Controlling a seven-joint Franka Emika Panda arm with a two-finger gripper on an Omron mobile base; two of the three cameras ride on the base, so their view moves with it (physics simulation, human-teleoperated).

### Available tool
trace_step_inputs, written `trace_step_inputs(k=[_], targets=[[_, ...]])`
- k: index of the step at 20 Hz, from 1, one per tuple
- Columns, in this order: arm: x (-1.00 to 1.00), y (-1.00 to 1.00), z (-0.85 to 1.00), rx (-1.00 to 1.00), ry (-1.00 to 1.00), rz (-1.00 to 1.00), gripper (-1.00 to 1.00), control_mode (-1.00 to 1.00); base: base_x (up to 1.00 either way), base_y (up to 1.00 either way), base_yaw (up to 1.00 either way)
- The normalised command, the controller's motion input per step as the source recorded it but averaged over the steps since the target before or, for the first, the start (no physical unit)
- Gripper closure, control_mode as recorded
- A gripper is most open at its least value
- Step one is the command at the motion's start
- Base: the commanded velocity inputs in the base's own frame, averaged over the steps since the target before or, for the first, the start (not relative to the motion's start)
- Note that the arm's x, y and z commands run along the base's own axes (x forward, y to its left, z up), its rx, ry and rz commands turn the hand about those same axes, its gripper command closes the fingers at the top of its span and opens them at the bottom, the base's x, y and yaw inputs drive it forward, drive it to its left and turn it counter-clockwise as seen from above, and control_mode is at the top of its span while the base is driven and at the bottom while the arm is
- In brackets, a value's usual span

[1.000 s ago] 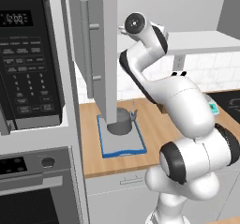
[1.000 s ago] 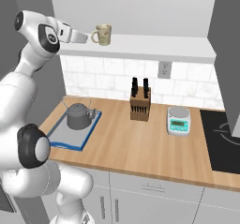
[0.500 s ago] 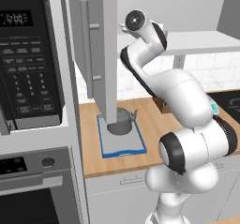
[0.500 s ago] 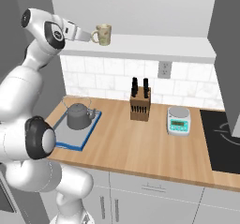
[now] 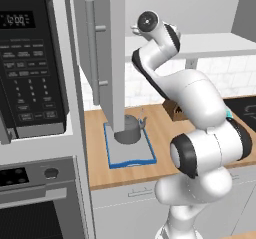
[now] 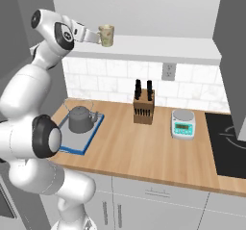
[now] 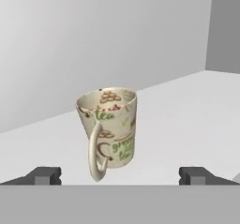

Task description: Pick the kettle from the counter and place it on the tray. Then pick the mug from the cabinet and place it on the tray. Then close the cabinet doors.

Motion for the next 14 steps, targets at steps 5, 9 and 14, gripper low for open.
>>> trace_step_inputs(k=[5, 9, 14], targets=[[0.03, -0.02, 0.00, 0.00, 0.00, 0.00, -1.00, -1.00, 0.00, 0.00, 0.00], [0.01, 0.00, 0.00, 0.00, 0.00, 0.00, -1.00, -1.00, 0.00, 0.00, 0.00], [0.08, 0.00, -0.01, 0.00, 0.00, 0.00, -1.00, -1.00, 0.00, 0.00, 0.00]])
